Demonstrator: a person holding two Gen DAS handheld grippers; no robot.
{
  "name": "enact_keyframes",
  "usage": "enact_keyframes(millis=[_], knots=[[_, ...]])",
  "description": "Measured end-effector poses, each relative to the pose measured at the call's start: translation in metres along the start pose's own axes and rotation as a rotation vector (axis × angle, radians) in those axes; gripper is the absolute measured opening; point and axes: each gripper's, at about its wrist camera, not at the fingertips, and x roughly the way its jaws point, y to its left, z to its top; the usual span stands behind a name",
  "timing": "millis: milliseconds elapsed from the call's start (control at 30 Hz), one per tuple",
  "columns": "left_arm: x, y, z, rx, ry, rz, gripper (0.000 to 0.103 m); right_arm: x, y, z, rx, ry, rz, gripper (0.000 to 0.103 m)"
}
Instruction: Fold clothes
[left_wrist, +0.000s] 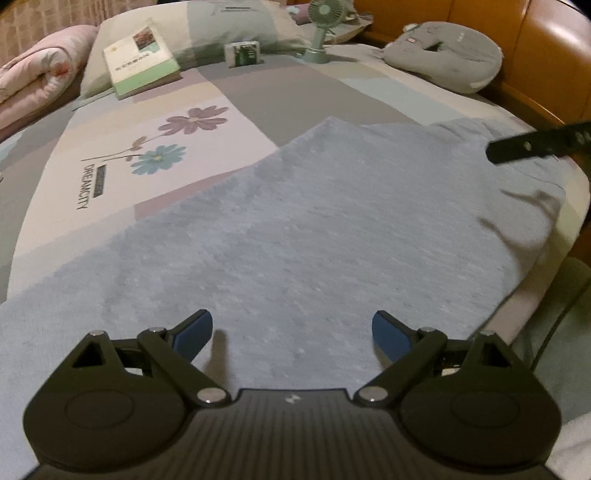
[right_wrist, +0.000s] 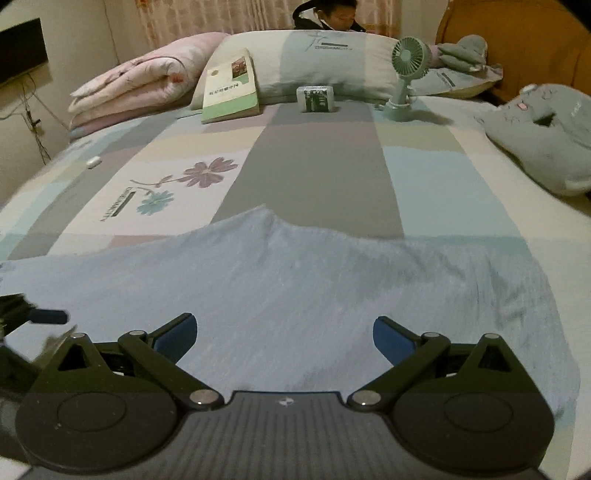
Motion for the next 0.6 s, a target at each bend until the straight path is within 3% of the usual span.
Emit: enact_keyframes(millis=[133,267,400,600], knots=[[0.006,-0.011,-0.007,0.017,0.036,-0.006,0.093,0.004,-0.003,-0.022,0.040,0.042,-0.032,0.103],[-0.005,-0.017,-0.009,0.035,0.019,0.006,0.093,0.017,-0.014,-0.041,0.090,0.102,-0.064,0.103],[-0.012,-0.017,-0.003,0.037,-0.005,0.011,0.093,0.014,-0.018,-0.046,0.112,0.081,-0.059,0.103],[0.008,-0.020,-0.007,0.030,0.059,-0.009,0.094,0.000,-0.021,-0.048,0.127,0.031,-0.058,0.103]])
